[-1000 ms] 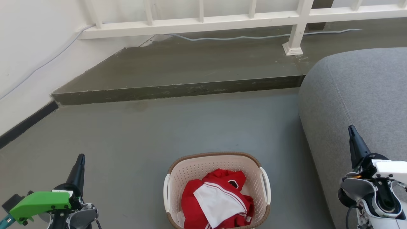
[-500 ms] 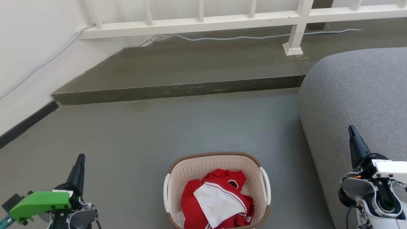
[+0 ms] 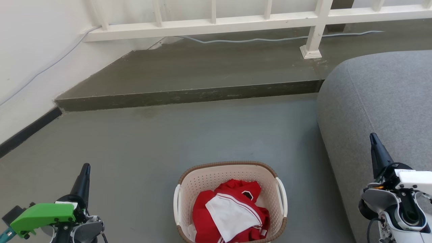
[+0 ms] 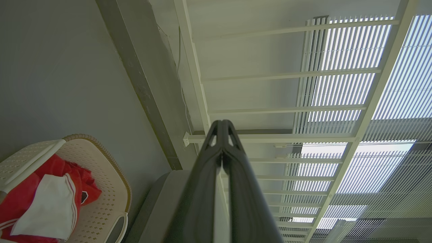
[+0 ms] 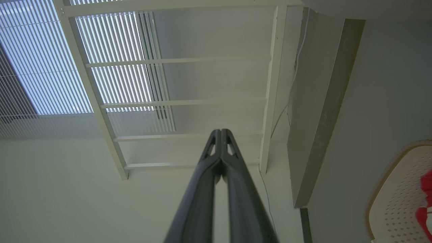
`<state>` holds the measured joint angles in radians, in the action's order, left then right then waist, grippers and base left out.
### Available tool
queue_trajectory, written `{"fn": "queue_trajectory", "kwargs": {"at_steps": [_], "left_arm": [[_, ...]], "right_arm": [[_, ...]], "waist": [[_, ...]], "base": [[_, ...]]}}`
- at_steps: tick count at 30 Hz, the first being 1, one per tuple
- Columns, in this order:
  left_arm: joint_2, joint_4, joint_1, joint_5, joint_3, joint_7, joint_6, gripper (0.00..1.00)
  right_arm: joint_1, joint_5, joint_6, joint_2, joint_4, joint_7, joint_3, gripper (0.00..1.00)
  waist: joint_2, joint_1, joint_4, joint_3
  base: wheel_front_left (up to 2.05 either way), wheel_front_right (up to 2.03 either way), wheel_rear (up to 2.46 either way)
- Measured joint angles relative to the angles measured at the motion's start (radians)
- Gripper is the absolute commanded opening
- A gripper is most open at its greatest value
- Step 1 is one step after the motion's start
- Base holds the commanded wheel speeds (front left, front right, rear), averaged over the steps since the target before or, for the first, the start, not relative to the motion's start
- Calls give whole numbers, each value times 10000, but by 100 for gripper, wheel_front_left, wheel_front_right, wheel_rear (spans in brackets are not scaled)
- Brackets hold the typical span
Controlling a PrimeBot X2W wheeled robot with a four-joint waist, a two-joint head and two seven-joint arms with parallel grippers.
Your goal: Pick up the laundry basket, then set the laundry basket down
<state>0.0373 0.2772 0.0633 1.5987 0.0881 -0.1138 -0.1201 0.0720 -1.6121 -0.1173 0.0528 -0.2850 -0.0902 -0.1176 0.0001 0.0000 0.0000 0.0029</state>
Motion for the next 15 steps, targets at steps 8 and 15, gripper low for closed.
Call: {"fn": "queue_trajectory", "kwargs": {"at_steps": [8, 15], "left_arm": [[0, 0, 0, 0, 0, 0, 0, 0], [0, 0, 0, 0, -2, 0, 0, 0]], "right_arm": [[0, 0, 0, -6, 8, -2, -4, 0], [0, 0, 0, -13, 15, -2, -6, 0]], "waist": [[0, 0, 0, 0], [0, 0, 0, 0]], "base": [[0, 0, 0], [0, 0, 0]]}}
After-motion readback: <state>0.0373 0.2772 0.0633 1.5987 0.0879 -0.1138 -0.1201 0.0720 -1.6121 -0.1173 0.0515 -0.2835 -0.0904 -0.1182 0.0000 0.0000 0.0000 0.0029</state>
